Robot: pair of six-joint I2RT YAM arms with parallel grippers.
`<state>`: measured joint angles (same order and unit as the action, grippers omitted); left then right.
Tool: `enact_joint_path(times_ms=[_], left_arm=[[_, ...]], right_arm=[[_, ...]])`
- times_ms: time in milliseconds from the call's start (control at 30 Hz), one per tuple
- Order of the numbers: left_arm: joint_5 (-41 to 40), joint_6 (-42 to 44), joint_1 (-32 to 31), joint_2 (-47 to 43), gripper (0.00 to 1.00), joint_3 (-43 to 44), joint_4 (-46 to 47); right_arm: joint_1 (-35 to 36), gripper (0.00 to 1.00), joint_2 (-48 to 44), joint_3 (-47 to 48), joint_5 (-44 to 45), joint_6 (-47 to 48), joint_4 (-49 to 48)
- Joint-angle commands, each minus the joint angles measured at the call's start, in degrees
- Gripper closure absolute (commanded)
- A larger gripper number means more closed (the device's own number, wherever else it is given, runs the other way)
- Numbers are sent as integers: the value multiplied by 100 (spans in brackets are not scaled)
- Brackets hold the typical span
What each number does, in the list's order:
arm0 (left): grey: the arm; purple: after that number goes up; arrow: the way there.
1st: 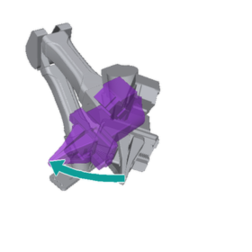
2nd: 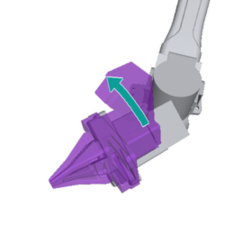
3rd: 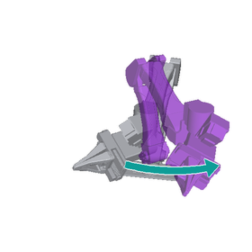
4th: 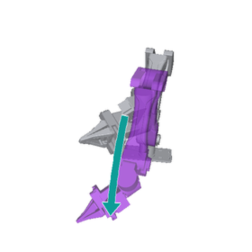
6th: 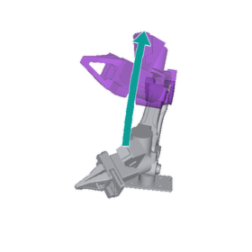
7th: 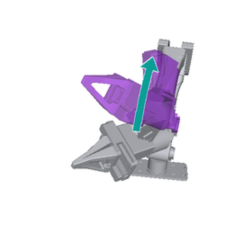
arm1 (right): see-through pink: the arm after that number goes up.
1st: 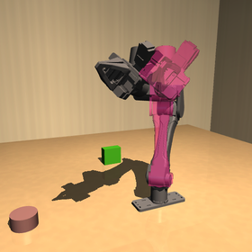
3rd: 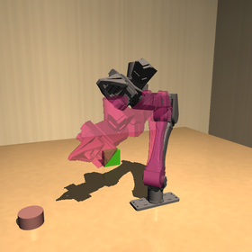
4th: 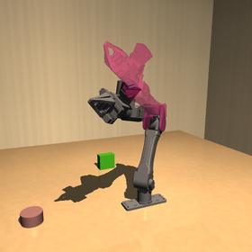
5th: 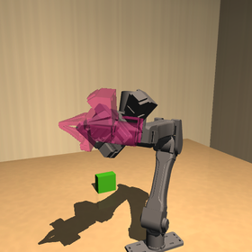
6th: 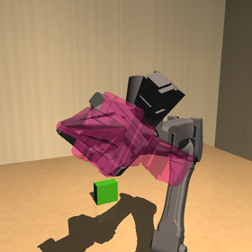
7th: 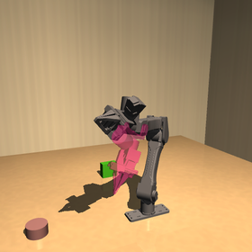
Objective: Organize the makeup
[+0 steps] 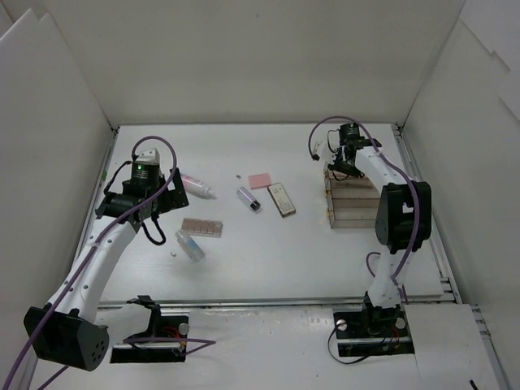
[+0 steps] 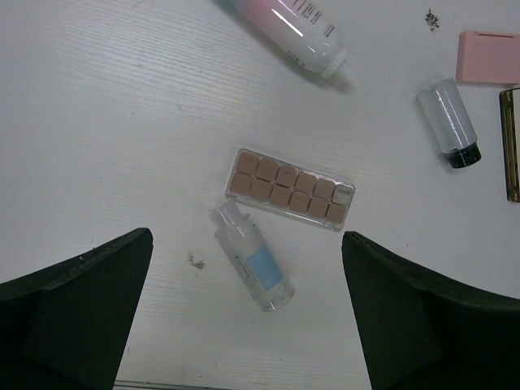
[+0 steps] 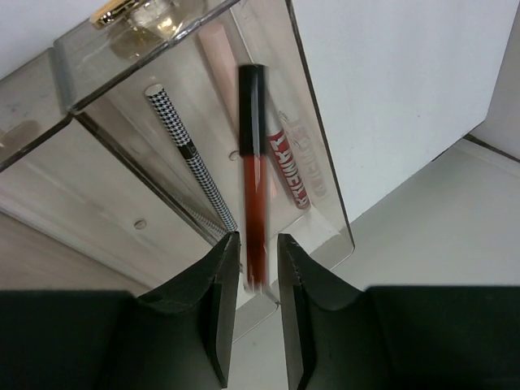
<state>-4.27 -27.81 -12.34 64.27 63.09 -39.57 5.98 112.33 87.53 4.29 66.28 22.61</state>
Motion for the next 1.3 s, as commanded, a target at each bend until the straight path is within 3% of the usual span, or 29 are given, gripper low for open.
enact_joint_path(times_ms=[0,167,333,633,833,1267], left_arm=[[-3,22,-14,-20,3,283,222],[32,39,-14,-37,3,265,222],[84,74,-14,-90,3,239,257],[225,109,-14,-248,3,151,327],[234,109,-14,-476,3,-25,362],[225,65,-14,-986,3,-341,213]], right_arm=[[-9,75,-80,309,247,-211,-213],[18,66,-483,292,256,-677,-213],[219,65,-1010,318,108,-1555,-196],[1336,54,-1882,19,-658,-4630,-204],[1836,53,-1681,-411,-720,-6239,-240],[2399,49,-353,-158,-447,-7515,-248]])
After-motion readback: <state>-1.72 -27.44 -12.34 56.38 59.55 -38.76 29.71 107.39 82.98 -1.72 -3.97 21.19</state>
